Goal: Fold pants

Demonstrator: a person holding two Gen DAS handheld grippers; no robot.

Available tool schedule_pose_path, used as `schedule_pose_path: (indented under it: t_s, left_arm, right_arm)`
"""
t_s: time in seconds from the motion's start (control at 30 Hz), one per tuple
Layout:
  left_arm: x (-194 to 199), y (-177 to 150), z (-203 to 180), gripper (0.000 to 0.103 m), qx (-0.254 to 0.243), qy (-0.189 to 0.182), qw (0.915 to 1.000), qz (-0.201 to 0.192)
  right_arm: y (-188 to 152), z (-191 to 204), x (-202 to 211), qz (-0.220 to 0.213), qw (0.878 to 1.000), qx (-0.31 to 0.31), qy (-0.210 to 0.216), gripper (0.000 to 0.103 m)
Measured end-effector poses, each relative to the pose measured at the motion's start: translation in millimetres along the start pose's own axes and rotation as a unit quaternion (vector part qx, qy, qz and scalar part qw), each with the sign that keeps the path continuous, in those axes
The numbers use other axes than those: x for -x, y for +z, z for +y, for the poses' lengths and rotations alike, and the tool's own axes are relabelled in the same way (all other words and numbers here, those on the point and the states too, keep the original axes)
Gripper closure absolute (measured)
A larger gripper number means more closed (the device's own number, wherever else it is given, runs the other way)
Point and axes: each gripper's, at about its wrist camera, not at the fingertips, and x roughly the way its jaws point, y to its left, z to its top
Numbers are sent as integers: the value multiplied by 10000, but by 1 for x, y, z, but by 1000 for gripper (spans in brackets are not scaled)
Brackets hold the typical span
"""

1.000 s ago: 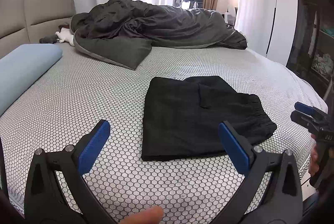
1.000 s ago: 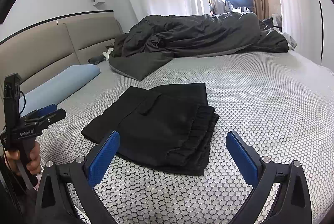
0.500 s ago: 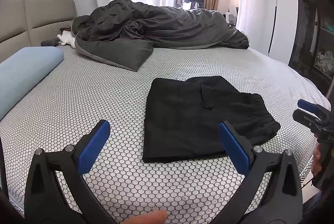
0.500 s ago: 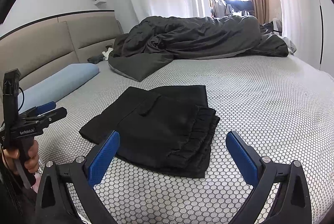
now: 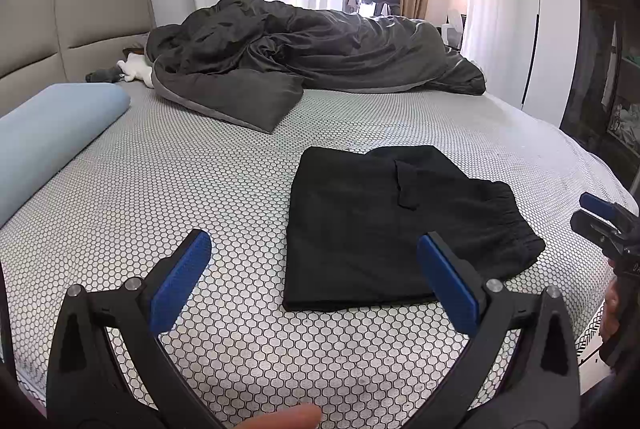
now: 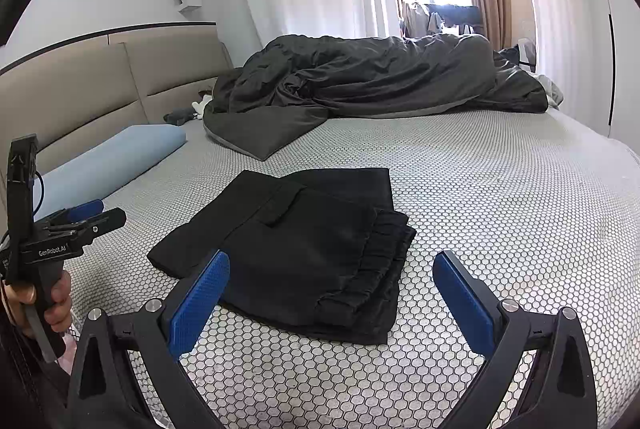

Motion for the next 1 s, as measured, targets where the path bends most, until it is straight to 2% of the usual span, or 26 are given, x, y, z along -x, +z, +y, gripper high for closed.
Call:
schedule_pose_path:
  t_s: [1.0]
  left_arm:
    - [1,-2,-6,1,-112,18,9999,-55]
  right_arm:
    - [-1,1,0,-41,9999,112,-58,0]
